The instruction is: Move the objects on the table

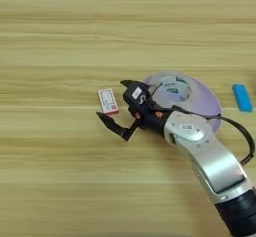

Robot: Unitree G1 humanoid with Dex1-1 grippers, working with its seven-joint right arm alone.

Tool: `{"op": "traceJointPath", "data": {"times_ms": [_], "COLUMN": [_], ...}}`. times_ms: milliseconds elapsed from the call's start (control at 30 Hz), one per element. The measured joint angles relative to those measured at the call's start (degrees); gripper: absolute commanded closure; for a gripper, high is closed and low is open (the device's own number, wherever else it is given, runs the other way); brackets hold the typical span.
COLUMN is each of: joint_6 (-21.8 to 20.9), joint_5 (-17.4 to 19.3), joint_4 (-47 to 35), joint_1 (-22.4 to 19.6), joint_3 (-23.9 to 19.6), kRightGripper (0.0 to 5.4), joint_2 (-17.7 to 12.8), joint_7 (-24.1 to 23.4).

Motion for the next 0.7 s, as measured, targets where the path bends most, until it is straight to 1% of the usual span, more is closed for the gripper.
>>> {"op": "traceJointPath", "data": {"times_ms": [200,700], "joint_6": [-0.14,-1.63], "joint_5": [-1.48,-2.67], "joint_4": [5.11,13.28], "joint_1": [-2.57,-3.73], "joint_3": [0.23,0.14], "kRightGripper": [0.03,0.03], "joint_2": [1.66,3.13], "joint_7": [-1.34,-1.30]}}
